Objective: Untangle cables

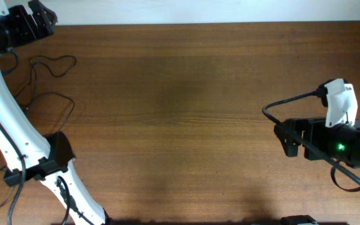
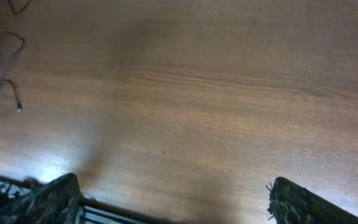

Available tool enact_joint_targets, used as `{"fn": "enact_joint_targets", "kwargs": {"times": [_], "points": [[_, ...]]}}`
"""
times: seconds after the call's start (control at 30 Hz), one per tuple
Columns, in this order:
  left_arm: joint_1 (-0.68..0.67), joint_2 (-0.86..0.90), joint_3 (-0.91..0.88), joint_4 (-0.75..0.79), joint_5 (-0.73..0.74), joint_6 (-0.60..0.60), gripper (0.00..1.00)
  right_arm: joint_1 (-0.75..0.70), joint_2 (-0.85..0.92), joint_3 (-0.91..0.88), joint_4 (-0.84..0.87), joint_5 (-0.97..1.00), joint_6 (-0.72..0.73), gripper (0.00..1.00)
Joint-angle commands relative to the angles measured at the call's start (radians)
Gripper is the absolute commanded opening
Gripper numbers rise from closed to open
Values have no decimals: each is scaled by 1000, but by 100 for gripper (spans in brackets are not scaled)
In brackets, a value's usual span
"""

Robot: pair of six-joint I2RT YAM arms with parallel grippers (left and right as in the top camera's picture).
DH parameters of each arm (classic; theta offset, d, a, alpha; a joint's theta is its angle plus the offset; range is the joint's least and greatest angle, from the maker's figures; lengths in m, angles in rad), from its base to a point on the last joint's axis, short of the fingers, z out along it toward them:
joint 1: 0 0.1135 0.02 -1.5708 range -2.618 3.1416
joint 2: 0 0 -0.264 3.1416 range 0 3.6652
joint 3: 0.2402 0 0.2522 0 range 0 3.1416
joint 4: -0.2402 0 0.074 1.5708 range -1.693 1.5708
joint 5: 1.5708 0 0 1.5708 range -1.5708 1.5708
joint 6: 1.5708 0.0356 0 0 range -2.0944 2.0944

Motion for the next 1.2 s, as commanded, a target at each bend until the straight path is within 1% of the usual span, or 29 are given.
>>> {"fn": "enact_joint_targets", "kwargs": {"times": [0.0,0.03,0.1,0.13,0.17,0.2,0.23,0.27,0.3,0.33,0.43,0.47,0.63,0.7,0.77,1.17], "points": [[4,-5,1,0,10,9,99,3,5,3,45,69,2,99],[4,-5,1,0,10,9,99,2,-2,-34,142,126,2,99],[4,-5,1,0,10,9,99,2,-121,-241,385,204,-2,99],[4,-5,1,0,10,9,99,2,-205,-367,492,207,-2,99],[4,-5,1,0,10,9,99,0,-328,-541,633,206,-2,99],[4,-5,1,0,10,9,99,-13,-428,-677,729,191,-1,99],[4,-5,1,0,10,9,99,-55,-573,-874,855,147,-1,99],[4,-5,1,0,10,9,99,-76,-649,-976,914,127,-1,99],[4,-5,1,0,10,9,99,-98,-776,-1148,1003,108,2,99],[4,-5,1,0,10,9,99,-98,-863,-1267,1060,107,2,99],[4,-5,1,0,10,9,99,-98,-1035,-1516,1240,92,2,99],[4,-5,1,0,10,9,99,-98,-1081,-1605,1339,92,2,99],[4,-5,1,0,10,9,99,-96,-1172,-1824,1641,100,2,99],[4,-5,1,0,10,9,99,-96,-1172,-1827,1631,106,-1,99],[4,-5,1,0,10,9,99,-96,-1171,-1827,1568,108,3,99],[4,-5,1,0,10,9,99,-96,-1172,-1827,1573,101,2,99]]}}
